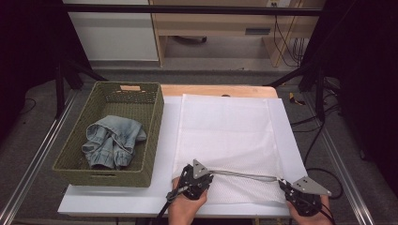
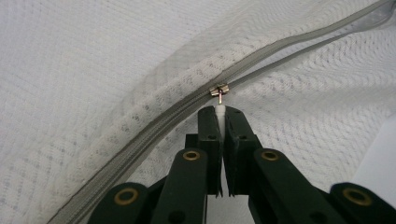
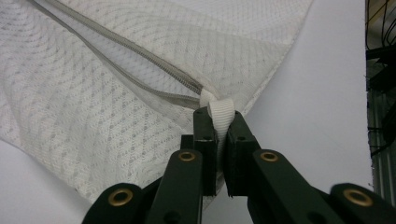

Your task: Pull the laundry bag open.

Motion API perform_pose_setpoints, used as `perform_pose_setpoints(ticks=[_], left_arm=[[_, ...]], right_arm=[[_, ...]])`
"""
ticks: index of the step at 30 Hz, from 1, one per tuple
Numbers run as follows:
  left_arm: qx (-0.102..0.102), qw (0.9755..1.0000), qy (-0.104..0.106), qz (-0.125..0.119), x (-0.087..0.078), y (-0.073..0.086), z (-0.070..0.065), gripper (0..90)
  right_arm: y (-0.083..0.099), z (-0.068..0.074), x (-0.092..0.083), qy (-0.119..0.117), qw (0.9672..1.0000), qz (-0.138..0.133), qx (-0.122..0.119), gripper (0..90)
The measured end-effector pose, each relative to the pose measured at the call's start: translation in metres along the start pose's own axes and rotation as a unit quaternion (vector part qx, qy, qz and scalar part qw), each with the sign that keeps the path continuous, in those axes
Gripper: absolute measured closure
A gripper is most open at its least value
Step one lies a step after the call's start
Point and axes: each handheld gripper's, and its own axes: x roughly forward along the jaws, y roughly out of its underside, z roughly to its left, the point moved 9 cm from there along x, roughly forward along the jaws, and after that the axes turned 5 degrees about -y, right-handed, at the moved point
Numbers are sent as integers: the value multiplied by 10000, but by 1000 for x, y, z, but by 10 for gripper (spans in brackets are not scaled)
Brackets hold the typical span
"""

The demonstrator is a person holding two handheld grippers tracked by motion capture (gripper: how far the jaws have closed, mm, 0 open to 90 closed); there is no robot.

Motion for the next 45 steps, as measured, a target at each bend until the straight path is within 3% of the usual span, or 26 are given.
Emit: perform_pose_setpoints(ticks=[16,39,45], left_arm=[[-72,9998,-160,-3,-12,11,17,866],[-298,9990,-336,-73,-28,25,41,866],[-274,9989,-369,-55,-31,27,43,866]], right_arm=[[-1,2,0,-143,9999,-55,74,856],[2,3,2,-160,9998,43,74,856],[2,2,2,-142,9999,55,60,856]])
